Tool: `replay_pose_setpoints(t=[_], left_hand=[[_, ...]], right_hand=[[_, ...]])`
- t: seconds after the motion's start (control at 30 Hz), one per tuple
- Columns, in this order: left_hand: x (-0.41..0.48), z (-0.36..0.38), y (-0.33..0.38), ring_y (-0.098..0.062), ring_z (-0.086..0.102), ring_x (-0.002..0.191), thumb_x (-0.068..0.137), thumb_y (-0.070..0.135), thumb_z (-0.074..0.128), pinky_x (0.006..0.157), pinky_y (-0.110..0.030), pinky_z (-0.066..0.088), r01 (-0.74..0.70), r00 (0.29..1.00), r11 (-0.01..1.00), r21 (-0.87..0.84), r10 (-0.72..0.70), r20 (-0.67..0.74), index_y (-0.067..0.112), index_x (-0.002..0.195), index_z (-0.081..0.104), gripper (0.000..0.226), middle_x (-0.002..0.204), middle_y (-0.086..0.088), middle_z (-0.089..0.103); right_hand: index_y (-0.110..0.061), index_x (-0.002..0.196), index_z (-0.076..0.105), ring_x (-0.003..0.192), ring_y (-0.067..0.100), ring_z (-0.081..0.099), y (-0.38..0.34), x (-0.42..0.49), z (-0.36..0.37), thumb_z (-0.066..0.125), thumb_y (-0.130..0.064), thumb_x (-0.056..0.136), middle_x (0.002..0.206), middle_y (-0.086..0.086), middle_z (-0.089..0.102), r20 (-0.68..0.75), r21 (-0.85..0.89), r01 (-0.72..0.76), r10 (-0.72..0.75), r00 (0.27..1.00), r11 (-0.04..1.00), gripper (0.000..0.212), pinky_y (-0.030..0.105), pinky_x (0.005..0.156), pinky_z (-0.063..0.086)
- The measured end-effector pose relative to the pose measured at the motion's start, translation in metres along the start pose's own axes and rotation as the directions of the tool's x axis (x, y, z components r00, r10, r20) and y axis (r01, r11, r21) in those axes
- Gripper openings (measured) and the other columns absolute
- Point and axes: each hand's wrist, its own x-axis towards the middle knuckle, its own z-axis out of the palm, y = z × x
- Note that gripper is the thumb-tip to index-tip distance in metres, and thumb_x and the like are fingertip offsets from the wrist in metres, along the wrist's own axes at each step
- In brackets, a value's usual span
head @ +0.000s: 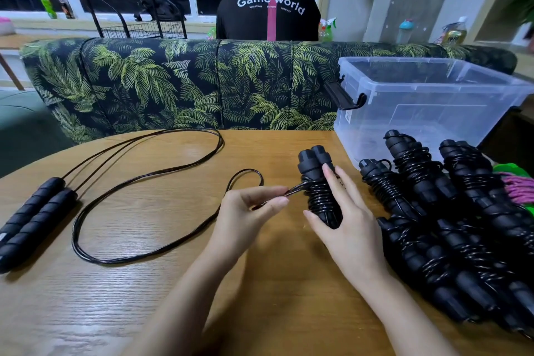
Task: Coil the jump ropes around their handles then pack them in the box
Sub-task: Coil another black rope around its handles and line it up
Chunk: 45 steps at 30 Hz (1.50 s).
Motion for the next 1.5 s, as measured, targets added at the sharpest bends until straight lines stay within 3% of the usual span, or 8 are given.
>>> replay_pose_setpoints(t=[0.17, 0.33, 0.5, 0.63, 1.1, 1.27, 1.4, 1.5], left_hand=[[0.003, -0.006, -0.002, -0.016, 0.071, 0.1, 0.072, 0.037, 0.073, 0.089, -0.023, 0.047, 0.204, 0.977, 0.949, -0.241, -0.183, 0.108, 0.016, 0.105, 0.075, 0.039, 0.097, -0.004, 0.077], [0.006, -0.011, -0.003, -0.013, 0.067, 0.111, 0.074, 0.025, 0.073, 0.093, -0.02, 0.045, 0.259, 0.963, 0.909, -0.325, -0.216, 0.165, 0.013, 0.123, 0.066, 0.051, 0.11, -0.004, 0.074], [0.005, -0.01, -0.002, -0.009, 0.058, 0.124, 0.089, 0.018, 0.067, 0.106, -0.026, 0.039, 0.258, 0.946, 0.878, -0.403, -0.145, 0.29, 0.016, 0.132, 0.055, 0.045, 0.126, -0.001, 0.068], [0.004, -0.006, -0.002, -0.016, 0.058, 0.125, 0.09, 0.018, 0.063, 0.11, -0.031, 0.039, 0.216, 0.956, 0.857, -0.468, -0.09, 0.278, 0.011, 0.132, 0.058, 0.042, 0.126, -0.006, 0.068], [-0.005, 0.013, 0.006, -0.004, 0.068, 0.106, 0.088, 0.003, 0.07, 0.083, -0.014, 0.05, 0.023, 0.995, 0.941, -0.338, -0.054, -0.082, 0.029, 0.103, 0.07, 0.03, 0.103, 0.01, 0.075], [-0.01, 0.021, 0.004, -0.001, 0.066, 0.106, 0.087, 0.011, 0.074, 0.093, -0.024, 0.05, -0.055, 0.993, 0.987, -0.15, 0.039, -0.107, 0.027, 0.112, 0.071, 0.029, 0.104, 0.014, 0.075], [-0.009, 0.021, -0.001, 0.015, 0.055, 0.111, 0.09, 0.023, 0.068, 0.096, -0.012, 0.043, -0.166, 0.986, 0.977, 0.132, 0.162, 0.038, 0.02, 0.135, 0.057, 0.046, 0.114, 0.034, 0.062], [-0.008, 0.021, -0.001, 0.009, 0.057, 0.115, 0.098, 0.021, 0.059, 0.094, -0.014, 0.046, -0.18, 0.983, 0.967, 0.183, 0.168, 0.076, 0.014, 0.134, 0.047, 0.039, 0.123, 0.018, 0.063]], right_hand=[[-0.053, 0.139, 0.038, 0.123, -0.024, 0.037, -0.005, -0.002, 0.0, 0.082, -0.023, 0.076, 0.152, -0.023, 0.037, 0.034, 0.316, 0.007, -0.019, 0.999, 0.949, 0.083, 0.003, 0.094, 0.035], [-0.048, 0.137, 0.05, 0.132, 0.005, 0.049, -0.015, -0.006, -0.001, 0.08, -0.022, 0.074, 0.143, -0.015, 0.053, 0.153, 0.565, -0.061, -0.032, 0.988, 0.823, 0.074, 0.035, 0.11, 0.041], [-0.043, 0.133, 0.054, 0.115, 0.008, 0.061, -0.019, -0.007, -0.004, 0.077, -0.022, 0.074, 0.126, -0.012, 0.066, 0.225, 0.658, -0.122, -0.039, 0.974, 0.743, 0.066, 0.023, 0.095, 0.046], [-0.039, 0.135, 0.055, 0.132, 0.011, 0.048, -0.019, -0.009, -0.003, 0.075, -0.036, 0.074, 0.141, -0.015, 0.05, 0.228, 0.699, -0.143, -0.028, 0.973, 0.7, 0.064, 0.037, 0.11, 0.039], [-0.044, 0.149, 0.023, 0.142, -0.012, 0.019, -0.022, -0.013, 0.015, 0.045, -0.007, 0.098, 0.161, -0.02, 0.017, 0.153, 0.367, 0.114, -0.181, 0.971, 0.923, 0.067, 0.003, 0.105, 0.022], [-0.046, 0.15, -0.009, 0.141, 0.012, 0.036, -0.024, -0.018, 0.02, 0.074, -0.035, 0.082, 0.161, -0.019, 0.001, 0.187, -0.02, 0.146, -0.14, 0.972, 0.989, 0.107, 0.036, 0.084, 0.053], [-0.038, 0.152, -0.005, 0.121, 0.03, 0.058, -0.018, -0.015, 0.021, 0.079, -0.029, 0.078, 0.158, -0.002, 0.021, 0.082, -0.178, 0.129, -0.116, 0.99, 0.975, 0.111, 0.039, 0.062, 0.054], [-0.037, 0.154, 0.004, 0.108, 0.034, 0.064, -0.012, -0.011, 0.016, 0.081, -0.029, 0.078, 0.152, 0.001, 0.034, 0.048, -0.148, 0.148, -0.142, 0.989, 0.978, 0.108, 0.039, 0.062, 0.053]])
